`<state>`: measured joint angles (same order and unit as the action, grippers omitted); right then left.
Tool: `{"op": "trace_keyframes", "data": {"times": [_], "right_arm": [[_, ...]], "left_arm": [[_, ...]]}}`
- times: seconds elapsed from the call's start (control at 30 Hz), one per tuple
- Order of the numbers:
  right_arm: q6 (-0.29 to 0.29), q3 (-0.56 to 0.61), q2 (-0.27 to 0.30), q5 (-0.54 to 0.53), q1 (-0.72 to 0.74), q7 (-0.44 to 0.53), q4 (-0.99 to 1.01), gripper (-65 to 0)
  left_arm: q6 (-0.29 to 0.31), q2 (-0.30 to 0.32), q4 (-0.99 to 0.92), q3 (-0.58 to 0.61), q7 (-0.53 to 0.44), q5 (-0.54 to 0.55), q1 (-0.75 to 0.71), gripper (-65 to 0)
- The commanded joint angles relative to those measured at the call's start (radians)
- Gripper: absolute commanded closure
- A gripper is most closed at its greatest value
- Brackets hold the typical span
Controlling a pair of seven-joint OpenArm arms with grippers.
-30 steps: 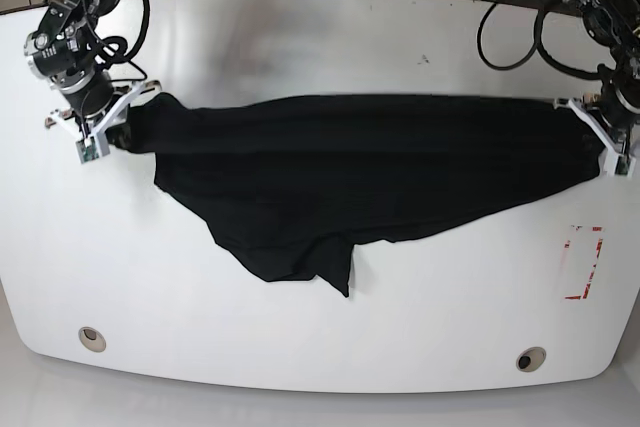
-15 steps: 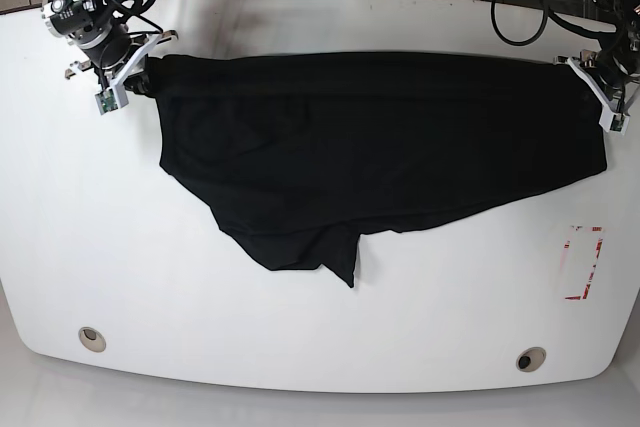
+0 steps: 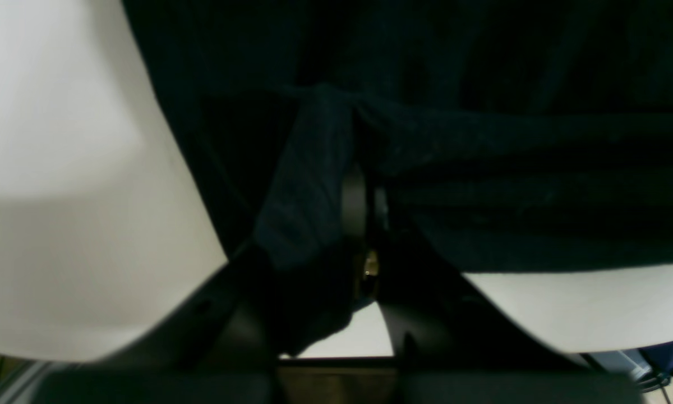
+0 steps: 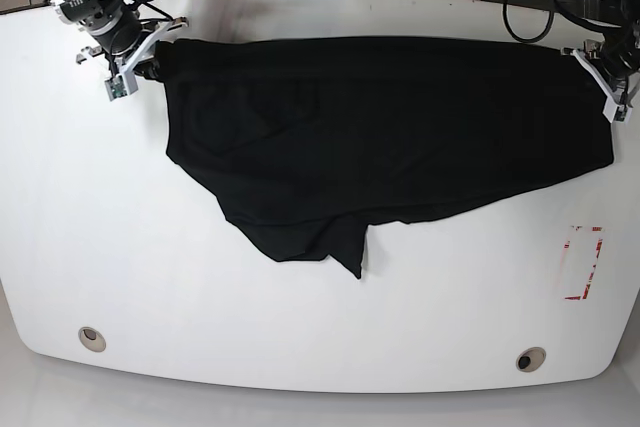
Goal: Fold the T-shirt properly
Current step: 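Lay the shirt down, dragging both grippers back across the table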
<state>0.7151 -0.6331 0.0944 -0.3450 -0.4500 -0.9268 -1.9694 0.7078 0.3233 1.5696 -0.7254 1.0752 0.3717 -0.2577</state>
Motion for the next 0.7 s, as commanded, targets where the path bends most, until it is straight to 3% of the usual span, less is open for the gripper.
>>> {"op": "trace_keyframes", "data": {"times": [0.0, 0.1, 0.2, 0.27, 0.37, 0.47, 0.67], "right_arm": [[-0.017, -0.011, 0.018, 0.016, -0.01, 0.008, -0.02, -2.4], [-0.017, 0.012, 0.018, 0.016, -0.014, 0.008, -0.02, -11.6], [-0.017, 0.025, 0.018, 0.016, -0.016, 0.008, -0.02, -27.3], [-0.017, 0.028, 0.017, 0.016, -0.016, 0.008, -0.02, -35.8], [-0.017, 0.029, 0.011, 0.005, -0.016, 0.008, -0.023, -48.4], [-0.017, 0.029, -0.002, 0.005, -0.014, 0.008, -0.026, -55.0], [-0.017, 0.029, -0.006, 0.004, -0.007, 0.008, -0.028, -56.1]], "left_arm": [[-0.01, 0.027, 0.016, -0.009, -0.011, -0.02, 0.002, -13.6], [-0.01, 0.027, 0.018, -0.009, -0.008, -0.021, 0.002, -23.2], [-0.01, 0.027, 0.018, -0.001, -0.008, -0.021, 0.002, -32.9], [-0.01, 0.027, 0.019, 0.016, -0.007, -0.021, 0.002, -36.7], [-0.01, 0.027, 0.032, 0.025, 0.001, -0.015, 0.001, -37.4], [-0.01, 0.027, 0.07, 0.019, 0.047, -0.013, 0.002, -37.4], [-0.01, 0.021, 0.211, 0.017, 0.135, 0.005, 0.005, -37.4]]}}
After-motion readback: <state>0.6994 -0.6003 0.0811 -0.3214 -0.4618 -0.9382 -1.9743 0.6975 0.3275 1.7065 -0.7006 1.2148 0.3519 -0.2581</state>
